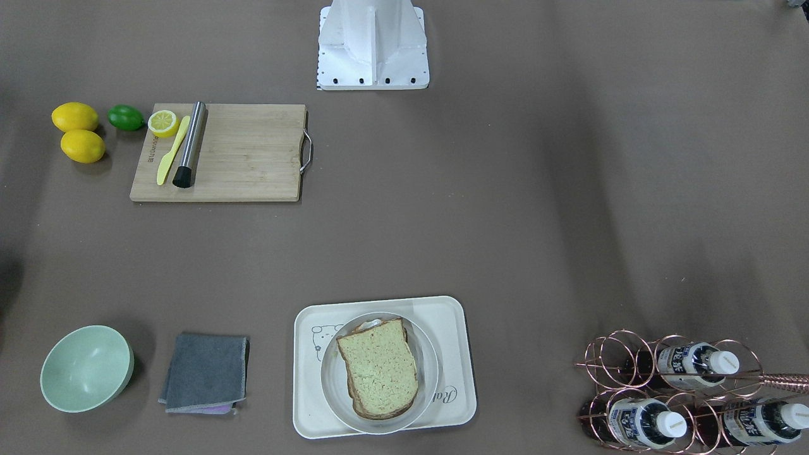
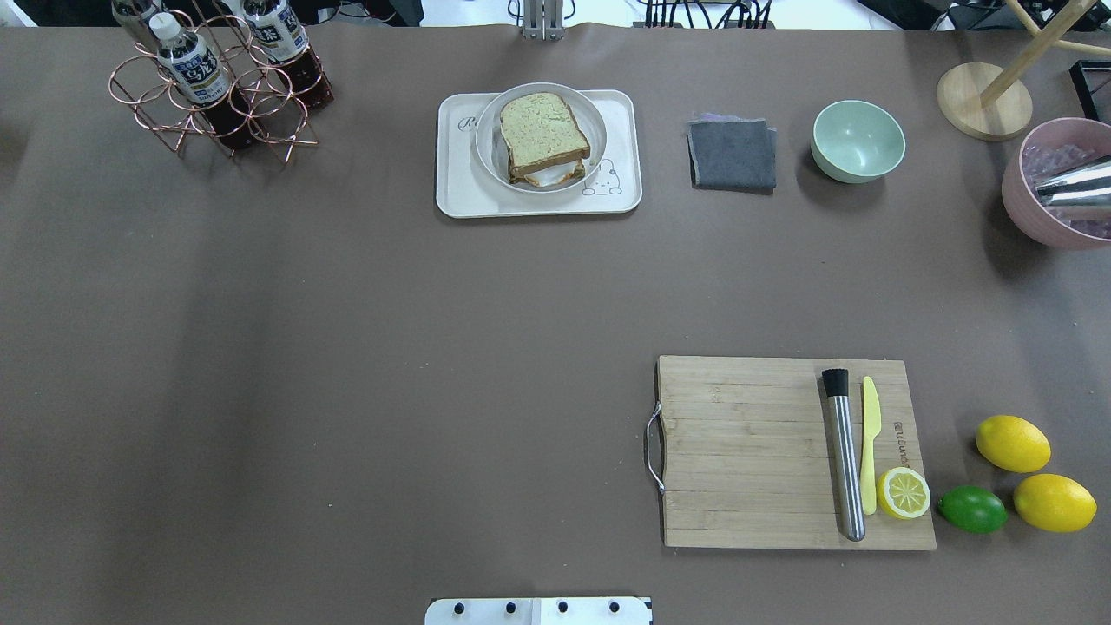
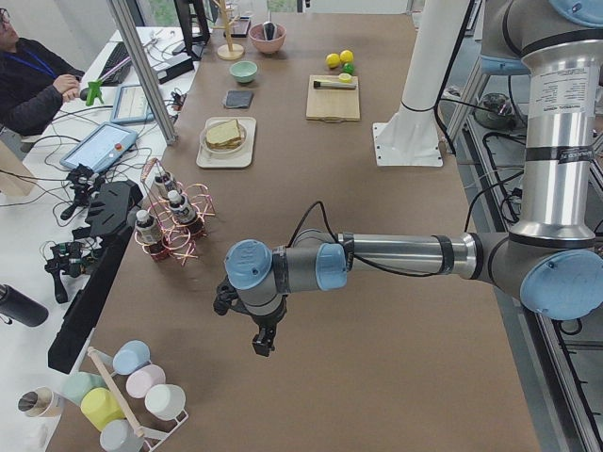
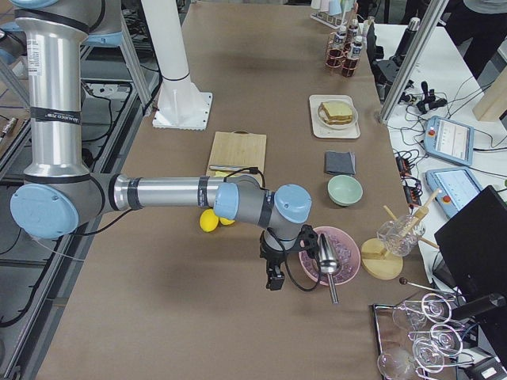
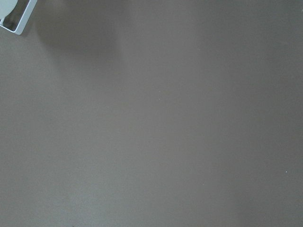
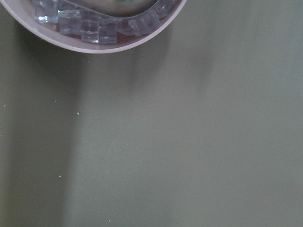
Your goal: Make sandwich and place on tray
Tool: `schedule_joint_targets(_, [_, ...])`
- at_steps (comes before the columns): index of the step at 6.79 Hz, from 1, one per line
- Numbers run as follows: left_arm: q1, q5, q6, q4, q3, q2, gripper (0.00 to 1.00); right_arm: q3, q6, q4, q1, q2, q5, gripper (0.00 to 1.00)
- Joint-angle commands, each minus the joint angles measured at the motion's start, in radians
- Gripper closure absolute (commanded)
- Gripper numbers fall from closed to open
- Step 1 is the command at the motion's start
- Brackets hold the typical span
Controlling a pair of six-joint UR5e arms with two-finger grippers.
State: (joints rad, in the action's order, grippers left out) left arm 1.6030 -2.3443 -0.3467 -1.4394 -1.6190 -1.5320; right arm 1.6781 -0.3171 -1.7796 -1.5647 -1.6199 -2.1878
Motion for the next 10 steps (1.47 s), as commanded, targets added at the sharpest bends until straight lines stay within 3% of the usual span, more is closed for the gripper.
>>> schedule_joint_targets(1, [0.0,-0.004,0.0,-0.006,-0.002,0.003,0.01,0.002,0.0,0.0,0.0,0.001,-0.003,0.0])
schedule_joint_targets(10, [0.002,-0.03,0.0,-0.001,-0.056,0.006,0.01,0.031,0.0,0.0,-0.002,-0.011,-0.038,0.0])
